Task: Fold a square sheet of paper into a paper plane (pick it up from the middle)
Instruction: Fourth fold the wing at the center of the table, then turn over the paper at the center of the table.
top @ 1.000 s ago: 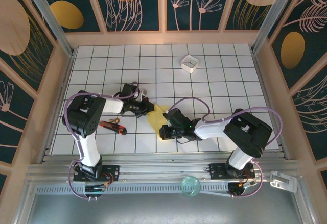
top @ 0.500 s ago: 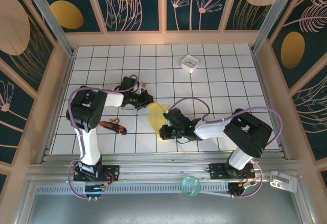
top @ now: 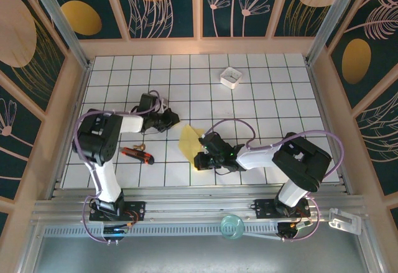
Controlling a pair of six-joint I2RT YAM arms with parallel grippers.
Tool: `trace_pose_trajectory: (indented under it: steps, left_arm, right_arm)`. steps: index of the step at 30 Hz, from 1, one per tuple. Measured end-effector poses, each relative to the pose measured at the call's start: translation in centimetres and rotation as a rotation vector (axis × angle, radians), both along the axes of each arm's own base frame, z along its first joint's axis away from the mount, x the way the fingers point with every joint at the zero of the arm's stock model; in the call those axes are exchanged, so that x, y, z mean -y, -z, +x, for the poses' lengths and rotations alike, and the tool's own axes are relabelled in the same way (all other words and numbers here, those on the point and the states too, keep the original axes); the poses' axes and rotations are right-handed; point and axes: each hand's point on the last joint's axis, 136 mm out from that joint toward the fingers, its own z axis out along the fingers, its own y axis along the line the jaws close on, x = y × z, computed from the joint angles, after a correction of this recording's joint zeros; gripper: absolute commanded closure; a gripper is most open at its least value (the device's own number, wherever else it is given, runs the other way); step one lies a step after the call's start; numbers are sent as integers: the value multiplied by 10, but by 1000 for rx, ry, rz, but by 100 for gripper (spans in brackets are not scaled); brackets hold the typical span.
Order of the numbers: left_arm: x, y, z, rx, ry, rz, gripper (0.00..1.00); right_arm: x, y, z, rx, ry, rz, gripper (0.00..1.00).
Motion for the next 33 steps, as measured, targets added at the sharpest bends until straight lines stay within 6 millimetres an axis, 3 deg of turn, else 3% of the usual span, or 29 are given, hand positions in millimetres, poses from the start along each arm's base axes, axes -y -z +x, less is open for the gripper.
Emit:
trace_pose_trajectory:
  steps: [3,7,11,23,30,33]
  left_arm:
    - [7,-9,-27,13,30,-16,84]
    - [33,-8,-64,-6,106,-44,81]
    - [48,-5,-83,-32,159,-53,86]
    - [47,14,-51,-45,140,8,94]
    - [14,9,-7,2,36,29,84]
    - [11,5,-1,12,21,21,78]
  right_arm:
    - [0,0,0,-2,0,-4,100]
    - [0,1,0,-5,-1,-8,100]
    - [0,1,0,-2,-5,-9,100]
    - [2,3,-1,-4,-6,-10,100]
    - [4,-1,-1,7,-9,-6,100]
    - [7,-3,-3,11,-21,-27,100]
